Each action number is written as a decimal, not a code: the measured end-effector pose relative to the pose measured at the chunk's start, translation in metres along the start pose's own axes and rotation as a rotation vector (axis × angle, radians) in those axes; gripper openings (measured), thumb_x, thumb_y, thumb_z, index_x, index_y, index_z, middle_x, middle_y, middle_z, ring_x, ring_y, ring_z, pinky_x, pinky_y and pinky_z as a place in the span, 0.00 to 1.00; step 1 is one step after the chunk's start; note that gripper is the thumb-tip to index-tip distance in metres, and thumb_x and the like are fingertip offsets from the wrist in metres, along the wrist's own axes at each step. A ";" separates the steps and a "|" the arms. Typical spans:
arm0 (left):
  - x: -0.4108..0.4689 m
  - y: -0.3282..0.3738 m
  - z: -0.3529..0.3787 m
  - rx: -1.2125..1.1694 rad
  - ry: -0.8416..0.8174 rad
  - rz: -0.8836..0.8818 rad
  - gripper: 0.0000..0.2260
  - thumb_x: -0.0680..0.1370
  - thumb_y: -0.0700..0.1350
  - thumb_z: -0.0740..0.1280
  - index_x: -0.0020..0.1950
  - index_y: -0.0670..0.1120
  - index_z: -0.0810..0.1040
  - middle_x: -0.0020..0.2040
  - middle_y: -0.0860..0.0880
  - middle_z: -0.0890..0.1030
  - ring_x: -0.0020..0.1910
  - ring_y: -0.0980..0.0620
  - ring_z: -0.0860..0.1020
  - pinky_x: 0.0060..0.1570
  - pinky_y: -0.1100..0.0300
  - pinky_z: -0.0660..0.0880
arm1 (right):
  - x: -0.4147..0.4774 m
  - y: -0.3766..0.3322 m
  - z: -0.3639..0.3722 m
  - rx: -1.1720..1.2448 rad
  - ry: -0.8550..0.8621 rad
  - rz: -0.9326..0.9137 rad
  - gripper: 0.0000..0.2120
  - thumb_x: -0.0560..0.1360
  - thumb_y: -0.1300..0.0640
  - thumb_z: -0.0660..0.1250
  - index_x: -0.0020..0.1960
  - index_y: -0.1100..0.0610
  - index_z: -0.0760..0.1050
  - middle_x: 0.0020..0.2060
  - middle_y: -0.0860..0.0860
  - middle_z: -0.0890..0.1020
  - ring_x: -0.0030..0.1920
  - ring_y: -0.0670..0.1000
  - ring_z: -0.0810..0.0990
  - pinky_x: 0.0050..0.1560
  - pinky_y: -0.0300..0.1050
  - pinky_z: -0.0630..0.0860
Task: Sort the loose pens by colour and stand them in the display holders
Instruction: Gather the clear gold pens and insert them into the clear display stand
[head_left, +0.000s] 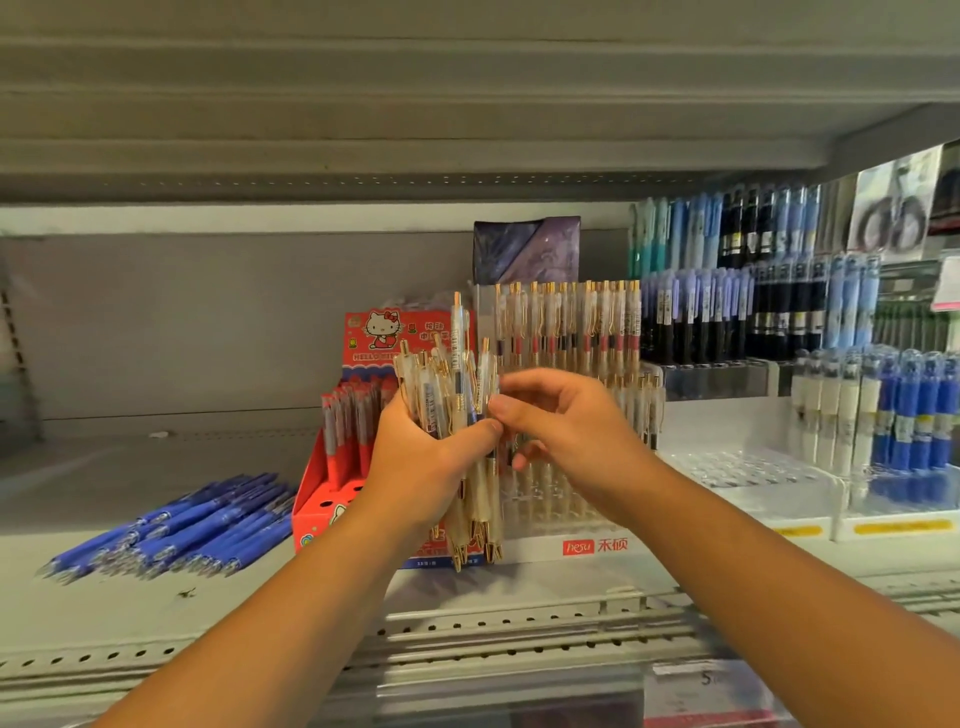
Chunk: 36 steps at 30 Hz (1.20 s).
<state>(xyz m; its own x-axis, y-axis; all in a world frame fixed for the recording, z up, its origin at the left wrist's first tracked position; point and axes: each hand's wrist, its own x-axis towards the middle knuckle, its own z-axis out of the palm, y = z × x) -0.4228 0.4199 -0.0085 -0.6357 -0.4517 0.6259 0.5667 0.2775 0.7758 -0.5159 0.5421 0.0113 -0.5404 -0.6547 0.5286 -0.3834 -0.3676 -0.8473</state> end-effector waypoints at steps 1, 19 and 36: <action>0.000 0.000 0.000 -0.004 -0.002 0.003 0.21 0.67 0.39 0.73 0.59 0.42 0.79 0.50 0.45 0.86 0.49 0.47 0.85 0.43 0.58 0.80 | 0.000 0.000 0.001 0.031 0.004 0.016 0.07 0.74 0.63 0.71 0.51 0.54 0.80 0.38 0.49 0.85 0.38 0.49 0.83 0.31 0.41 0.78; -0.005 0.002 0.005 0.082 0.084 -0.018 0.21 0.65 0.45 0.75 0.56 0.49 0.78 0.44 0.52 0.86 0.44 0.52 0.85 0.44 0.55 0.81 | 0.002 -0.015 -0.025 -0.062 0.237 -0.013 0.16 0.75 0.59 0.71 0.60 0.53 0.72 0.42 0.49 0.87 0.42 0.46 0.86 0.36 0.37 0.79; -0.013 -0.001 0.007 0.183 0.101 0.021 0.18 0.71 0.39 0.76 0.57 0.52 0.77 0.46 0.55 0.85 0.46 0.56 0.84 0.44 0.63 0.80 | 0.014 0.016 -0.021 -0.599 0.350 -0.247 0.11 0.71 0.52 0.76 0.47 0.49 0.74 0.39 0.43 0.79 0.41 0.44 0.80 0.41 0.46 0.82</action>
<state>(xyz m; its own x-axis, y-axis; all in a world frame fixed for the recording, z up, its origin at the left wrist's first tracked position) -0.4191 0.4314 -0.0166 -0.5636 -0.5243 0.6384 0.4690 0.4330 0.7697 -0.5455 0.5410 0.0066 -0.5541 -0.3137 0.7711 -0.8144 0.0126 -0.5802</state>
